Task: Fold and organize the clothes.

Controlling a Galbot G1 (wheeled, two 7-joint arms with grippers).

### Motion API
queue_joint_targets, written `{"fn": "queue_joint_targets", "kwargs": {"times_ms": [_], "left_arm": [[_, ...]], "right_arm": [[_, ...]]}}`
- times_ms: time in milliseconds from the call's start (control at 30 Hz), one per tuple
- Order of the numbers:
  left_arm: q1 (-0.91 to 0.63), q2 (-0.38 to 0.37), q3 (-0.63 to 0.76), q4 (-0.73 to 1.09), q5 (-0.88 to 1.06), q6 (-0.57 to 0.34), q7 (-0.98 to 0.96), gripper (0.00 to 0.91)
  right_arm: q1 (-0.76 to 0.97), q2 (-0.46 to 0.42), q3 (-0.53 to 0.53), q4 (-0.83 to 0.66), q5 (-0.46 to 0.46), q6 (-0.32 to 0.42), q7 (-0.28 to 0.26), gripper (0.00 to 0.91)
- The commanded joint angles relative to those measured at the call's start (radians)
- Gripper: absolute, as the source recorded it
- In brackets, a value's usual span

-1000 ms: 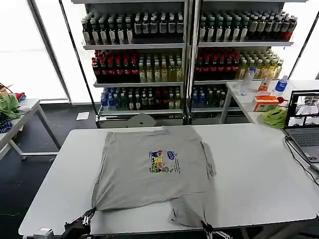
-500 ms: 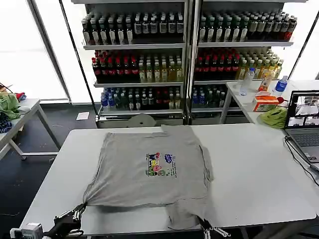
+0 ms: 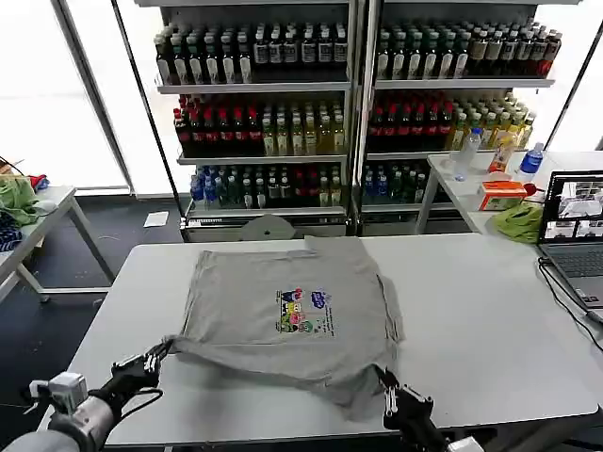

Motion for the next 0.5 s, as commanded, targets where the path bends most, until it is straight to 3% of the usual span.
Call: {"fn": "queue_joint_targets", "kwargs": {"times_ms": [33, 500], "left_arm": [[-0.217, 0.055, 0.096, 0.135, -0.024, 0.002, 0.004, 0.010], [-0.464, 0.016, 0.233, 0.342, -0.031, 0.003, 0.003, 0.010]], "right_arm": [[0.308, 0.010, -0.041, -0.149, 0.023, -0.023, 0.020, 0.000], [0.557, 0.089, -0.105, -0.475, -0.009, -0.028, 0.045, 0.000]]}}
